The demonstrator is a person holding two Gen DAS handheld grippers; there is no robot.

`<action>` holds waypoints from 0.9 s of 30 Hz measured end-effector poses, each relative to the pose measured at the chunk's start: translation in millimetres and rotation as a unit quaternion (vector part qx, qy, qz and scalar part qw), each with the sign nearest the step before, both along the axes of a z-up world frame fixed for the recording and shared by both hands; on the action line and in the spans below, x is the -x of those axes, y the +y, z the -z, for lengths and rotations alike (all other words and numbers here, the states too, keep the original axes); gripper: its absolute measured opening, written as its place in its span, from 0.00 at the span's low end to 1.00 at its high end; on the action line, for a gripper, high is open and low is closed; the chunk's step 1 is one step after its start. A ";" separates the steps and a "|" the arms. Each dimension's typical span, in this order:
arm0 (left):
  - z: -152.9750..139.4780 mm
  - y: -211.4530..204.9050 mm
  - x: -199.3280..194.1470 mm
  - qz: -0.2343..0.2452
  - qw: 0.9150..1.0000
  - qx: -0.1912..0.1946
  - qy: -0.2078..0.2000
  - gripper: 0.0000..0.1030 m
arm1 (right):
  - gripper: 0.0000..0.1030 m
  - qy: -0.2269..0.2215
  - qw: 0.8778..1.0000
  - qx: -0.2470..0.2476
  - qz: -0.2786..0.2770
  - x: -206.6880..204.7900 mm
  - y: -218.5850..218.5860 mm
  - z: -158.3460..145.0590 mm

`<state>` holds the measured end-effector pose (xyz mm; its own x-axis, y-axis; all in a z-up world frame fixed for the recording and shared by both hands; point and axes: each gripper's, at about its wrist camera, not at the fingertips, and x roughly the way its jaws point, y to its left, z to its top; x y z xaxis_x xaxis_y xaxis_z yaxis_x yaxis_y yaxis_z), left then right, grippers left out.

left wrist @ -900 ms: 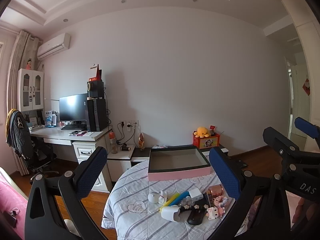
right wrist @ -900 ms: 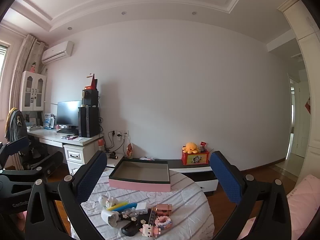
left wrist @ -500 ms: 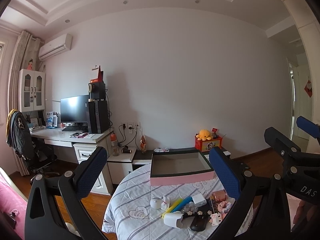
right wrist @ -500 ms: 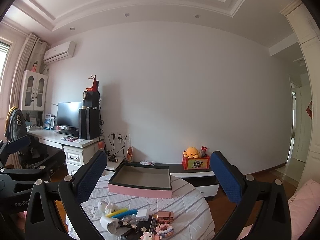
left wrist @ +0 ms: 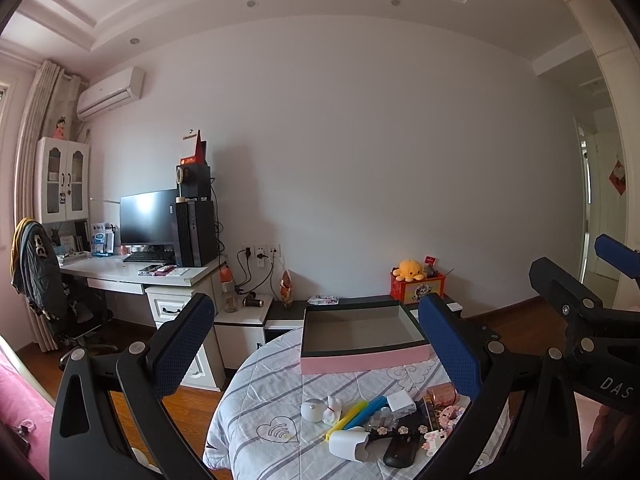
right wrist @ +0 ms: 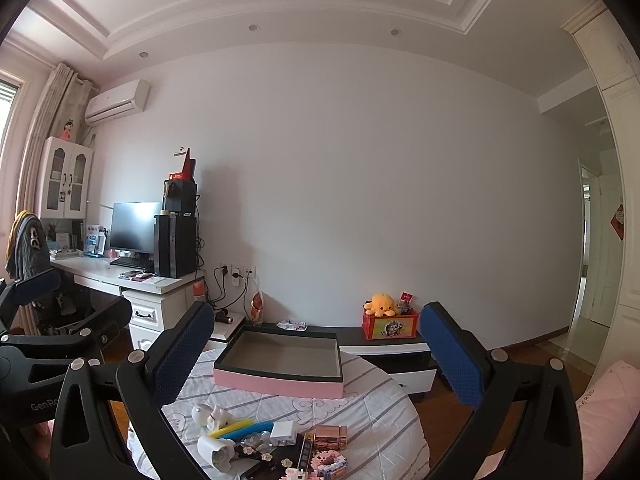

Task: Organize rigid objects

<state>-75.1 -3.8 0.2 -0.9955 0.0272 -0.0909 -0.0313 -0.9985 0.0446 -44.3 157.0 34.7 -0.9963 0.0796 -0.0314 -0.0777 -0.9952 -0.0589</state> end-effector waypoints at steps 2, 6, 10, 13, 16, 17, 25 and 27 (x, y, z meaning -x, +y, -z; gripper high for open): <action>-0.3 -0.8 3.4 -0.001 1.000 0.000 0.000 1.00 | 1.00 0.000 1.000 0.001 0.001 0.2 0.2 -0.5; 1.4 -1.0 6.6 -0.001 1.000 0.003 -0.001 1.00 | 1.00 0.000 1.000 0.001 0.001 -0.1 0.6 1.3; 4.3 -0.5 9.3 -0.002 1.000 0.004 -0.001 1.00 | 1.00 -0.001 1.000 0.003 0.000 -0.9 0.4 1.8; 6.6 0.1 10.4 -0.004 1.000 0.006 0.000 1.00 | 1.00 -0.002 1.000 0.003 0.000 -1.2 0.3 1.3; 9.9 1.9 9.8 -0.003 1.000 0.006 0.000 1.00 | 1.00 -0.001 1.000 0.005 0.000 -0.9 0.8 0.9; 10.1 2.0 10.1 -0.004 1.000 0.007 -0.001 1.00 | 1.00 -0.001 1.000 0.004 0.001 -2.7 0.1 -0.4; 13.8 3.9 13.6 -0.006 1.000 0.009 -0.006 1.00 | 1.00 -0.009 1.000 0.005 0.000 1.1 0.0 0.2; 14.3 4.3 14.6 -0.006 1.000 0.010 -0.007 1.00 | 1.00 -0.012 1.000 0.005 -0.001 3.1 0.8 1.4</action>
